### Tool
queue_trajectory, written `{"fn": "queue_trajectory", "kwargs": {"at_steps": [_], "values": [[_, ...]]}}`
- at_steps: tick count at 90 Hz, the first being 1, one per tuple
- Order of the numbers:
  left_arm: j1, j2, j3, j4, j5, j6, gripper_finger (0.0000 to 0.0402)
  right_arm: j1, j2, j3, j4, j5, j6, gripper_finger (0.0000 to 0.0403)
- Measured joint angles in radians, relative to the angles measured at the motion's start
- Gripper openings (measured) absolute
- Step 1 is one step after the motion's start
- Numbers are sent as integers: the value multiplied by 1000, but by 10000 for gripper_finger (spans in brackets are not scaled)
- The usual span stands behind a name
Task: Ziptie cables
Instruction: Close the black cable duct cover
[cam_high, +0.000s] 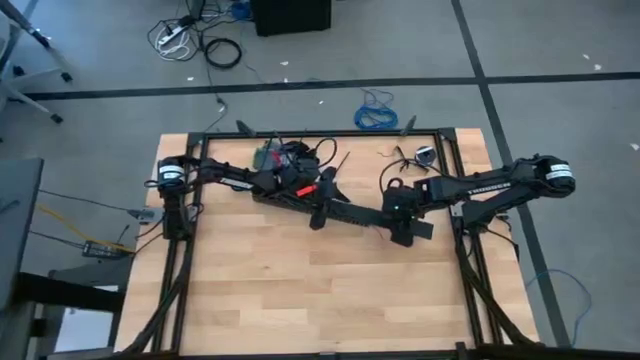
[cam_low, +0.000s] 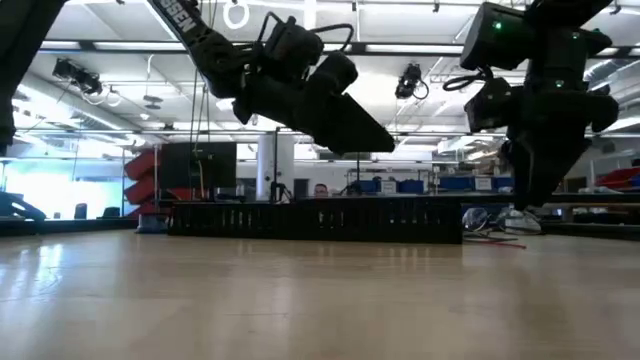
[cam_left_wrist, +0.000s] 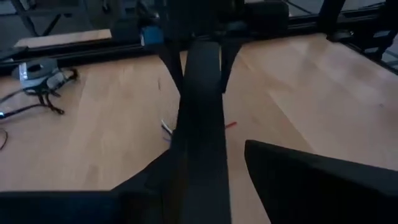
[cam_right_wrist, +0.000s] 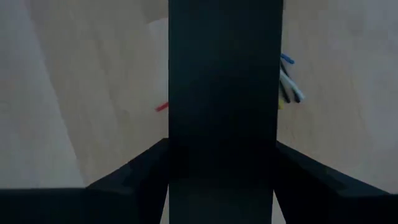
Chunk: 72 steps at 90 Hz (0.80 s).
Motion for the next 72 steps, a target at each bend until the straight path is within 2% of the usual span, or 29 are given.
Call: {"fn": "queue_trajectory", "kwargs": {"at_steps": [11,44,72], "values": [[0,-2,10,2,3,-4,157,-13,-15,0,-14,-30,-26,235],[1,-2,18,-23,2,-3,157,-37,-138,1,-26,-23,-13,235],[20,-3,19,-56,11,-2,157,-39,-120,1,-81,-33,14,235]]}}
